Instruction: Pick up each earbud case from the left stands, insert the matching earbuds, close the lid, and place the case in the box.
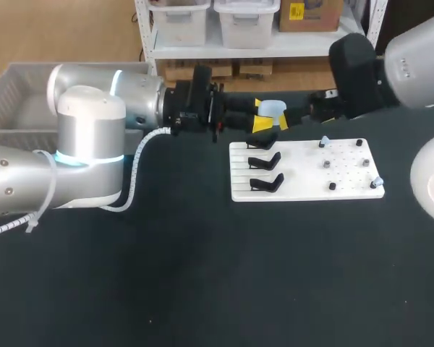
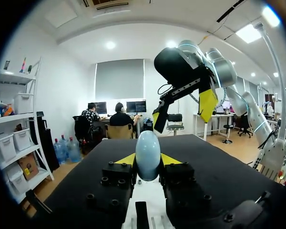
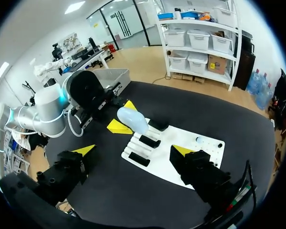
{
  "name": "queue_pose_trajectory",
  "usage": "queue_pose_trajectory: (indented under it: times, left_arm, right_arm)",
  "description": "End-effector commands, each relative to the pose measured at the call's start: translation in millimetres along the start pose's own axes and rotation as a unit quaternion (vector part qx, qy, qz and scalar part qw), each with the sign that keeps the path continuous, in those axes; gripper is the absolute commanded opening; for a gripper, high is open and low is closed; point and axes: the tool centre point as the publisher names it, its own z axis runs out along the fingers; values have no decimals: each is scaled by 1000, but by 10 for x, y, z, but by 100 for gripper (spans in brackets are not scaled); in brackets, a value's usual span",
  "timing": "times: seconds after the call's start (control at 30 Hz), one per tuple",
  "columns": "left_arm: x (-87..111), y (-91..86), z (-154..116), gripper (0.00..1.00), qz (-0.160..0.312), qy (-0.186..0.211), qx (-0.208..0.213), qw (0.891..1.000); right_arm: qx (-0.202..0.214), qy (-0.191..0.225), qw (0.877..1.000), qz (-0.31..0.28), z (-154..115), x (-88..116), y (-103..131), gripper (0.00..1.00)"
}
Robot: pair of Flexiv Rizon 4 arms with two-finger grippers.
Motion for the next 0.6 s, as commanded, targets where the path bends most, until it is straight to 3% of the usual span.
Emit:
queue_pose_trajectory:
  times: [0.03, 0.6]
  left_arm:
    - [5, 9, 0, 0, 0, 0, 1, 1000]
    - [5, 9, 0, 0, 0, 0, 1, 1000]
  right_arm:
    - [5, 1, 1000, 3, 109, -45, 7, 100]
    - [14, 17, 999, 22, 348, -109, -167, 100]
